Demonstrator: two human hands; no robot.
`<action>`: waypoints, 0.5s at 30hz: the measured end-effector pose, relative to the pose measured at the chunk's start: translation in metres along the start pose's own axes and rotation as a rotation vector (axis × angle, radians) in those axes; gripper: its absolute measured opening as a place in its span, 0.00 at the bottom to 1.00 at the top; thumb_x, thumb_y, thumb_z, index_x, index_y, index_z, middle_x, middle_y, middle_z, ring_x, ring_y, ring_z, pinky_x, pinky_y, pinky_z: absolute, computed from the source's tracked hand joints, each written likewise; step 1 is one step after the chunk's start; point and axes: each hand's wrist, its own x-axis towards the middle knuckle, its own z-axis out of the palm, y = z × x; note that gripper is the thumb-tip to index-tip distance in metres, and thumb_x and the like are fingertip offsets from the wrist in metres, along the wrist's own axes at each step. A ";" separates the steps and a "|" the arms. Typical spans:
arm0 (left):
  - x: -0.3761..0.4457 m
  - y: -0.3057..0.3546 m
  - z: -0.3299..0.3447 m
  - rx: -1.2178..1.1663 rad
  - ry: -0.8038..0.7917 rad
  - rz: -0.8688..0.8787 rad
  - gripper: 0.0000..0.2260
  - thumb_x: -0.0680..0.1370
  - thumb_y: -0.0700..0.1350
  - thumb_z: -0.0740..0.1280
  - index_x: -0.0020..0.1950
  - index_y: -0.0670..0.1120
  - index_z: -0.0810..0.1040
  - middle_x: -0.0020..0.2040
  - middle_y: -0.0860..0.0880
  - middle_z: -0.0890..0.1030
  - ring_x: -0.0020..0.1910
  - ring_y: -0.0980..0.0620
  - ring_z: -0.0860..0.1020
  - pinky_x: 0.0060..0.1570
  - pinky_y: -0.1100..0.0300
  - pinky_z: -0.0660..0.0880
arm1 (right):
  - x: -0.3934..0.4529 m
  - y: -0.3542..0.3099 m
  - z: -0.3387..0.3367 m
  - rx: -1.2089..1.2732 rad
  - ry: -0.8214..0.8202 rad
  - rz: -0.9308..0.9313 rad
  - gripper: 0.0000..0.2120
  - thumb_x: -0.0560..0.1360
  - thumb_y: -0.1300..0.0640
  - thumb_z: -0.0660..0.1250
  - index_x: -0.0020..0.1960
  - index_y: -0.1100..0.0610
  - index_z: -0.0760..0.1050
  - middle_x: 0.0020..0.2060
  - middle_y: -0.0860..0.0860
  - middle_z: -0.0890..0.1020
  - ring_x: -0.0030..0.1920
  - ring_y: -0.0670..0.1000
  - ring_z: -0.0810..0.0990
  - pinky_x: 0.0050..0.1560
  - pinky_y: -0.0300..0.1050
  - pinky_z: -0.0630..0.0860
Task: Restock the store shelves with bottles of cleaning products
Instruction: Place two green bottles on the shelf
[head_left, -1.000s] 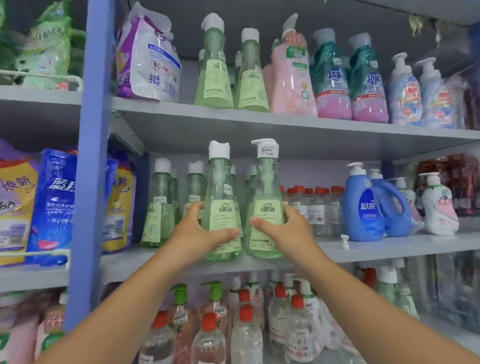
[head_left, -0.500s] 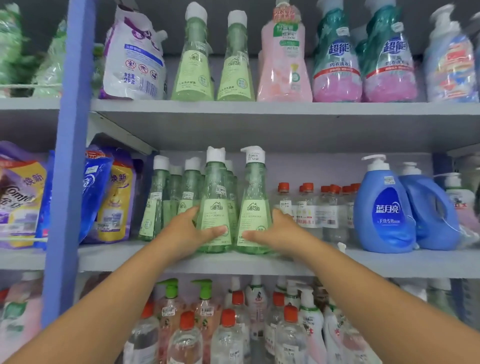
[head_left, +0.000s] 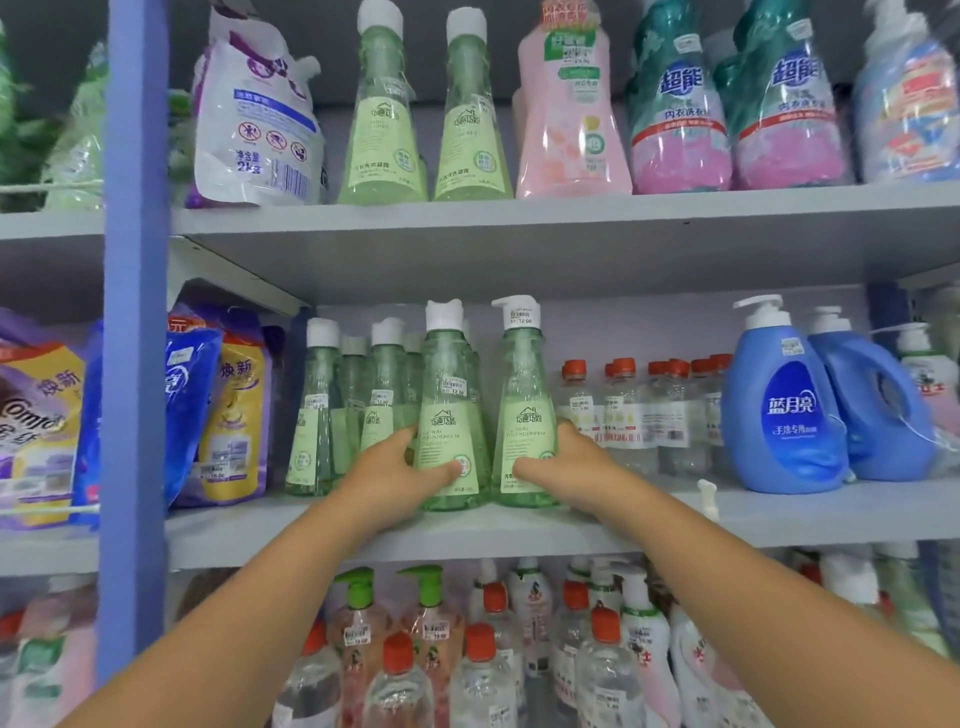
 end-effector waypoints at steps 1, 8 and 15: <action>-0.004 -0.002 0.002 0.005 0.002 0.014 0.32 0.74 0.57 0.74 0.76 0.54 0.67 0.57 0.59 0.79 0.53 0.57 0.80 0.53 0.57 0.78 | -0.002 -0.001 0.002 0.006 -0.005 -0.007 0.15 0.76 0.54 0.69 0.56 0.46 0.64 0.48 0.43 0.78 0.48 0.43 0.78 0.46 0.40 0.76; 0.001 -0.004 0.006 0.035 0.028 0.004 0.38 0.69 0.59 0.79 0.73 0.53 0.66 0.63 0.54 0.80 0.53 0.53 0.78 0.54 0.55 0.77 | -0.005 0.000 0.004 0.011 0.062 0.018 0.24 0.73 0.54 0.75 0.62 0.49 0.65 0.54 0.46 0.79 0.52 0.48 0.79 0.47 0.41 0.74; 0.006 -0.007 0.010 0.002 0.002 -0.025 0.37 0.67 0.61 0.79 0.70 0.52 0.68 0.56 0.55 0.79 0.55 0.52 0.79 0.57 0.52 0.77 | -0.003 0.005 0.007 -0.008 0.103 0.025 0.32 0.71 0.48 0.77 0.68 0.50 0.64 0.54 0.45 0.78 0.51 0.44 0.78 0.41 0.38 0.71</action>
